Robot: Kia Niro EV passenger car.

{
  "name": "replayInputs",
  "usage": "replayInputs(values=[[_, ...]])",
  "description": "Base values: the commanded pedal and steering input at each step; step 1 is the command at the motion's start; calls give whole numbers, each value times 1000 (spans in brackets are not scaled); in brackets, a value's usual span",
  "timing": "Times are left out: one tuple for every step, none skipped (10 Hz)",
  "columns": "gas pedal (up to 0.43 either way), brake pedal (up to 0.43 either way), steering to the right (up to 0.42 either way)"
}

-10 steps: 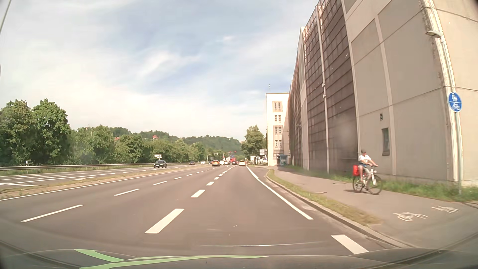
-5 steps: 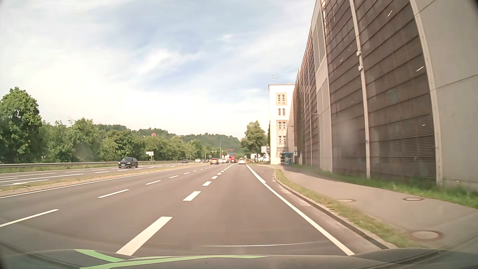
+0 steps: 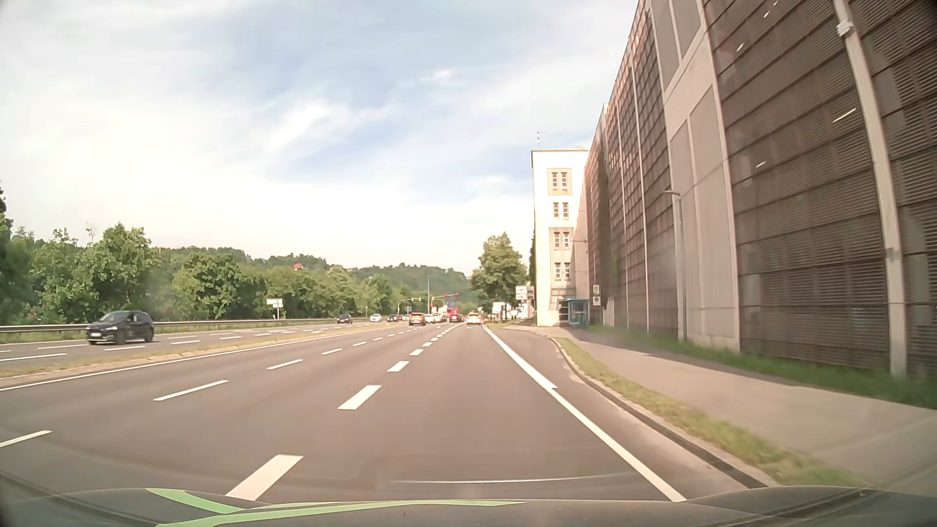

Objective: Follow the waypoints while adhering to traffic rules and regulations

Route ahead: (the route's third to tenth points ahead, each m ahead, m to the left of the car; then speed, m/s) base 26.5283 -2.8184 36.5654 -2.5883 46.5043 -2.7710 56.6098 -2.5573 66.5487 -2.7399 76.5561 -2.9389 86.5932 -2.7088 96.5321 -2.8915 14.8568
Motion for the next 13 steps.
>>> replayInputs(values=[[20, 0, 1], [0, 0, 1], [0, 0, 1], [0, 0, 0], [0, 0, 1], [0, 0, 1], [0, 0, 1], [0, 0, 1], [0, 0, 0], [0, 0, 1], [0, 0, 0], [0, 0, 0], [0, 0, 1]])
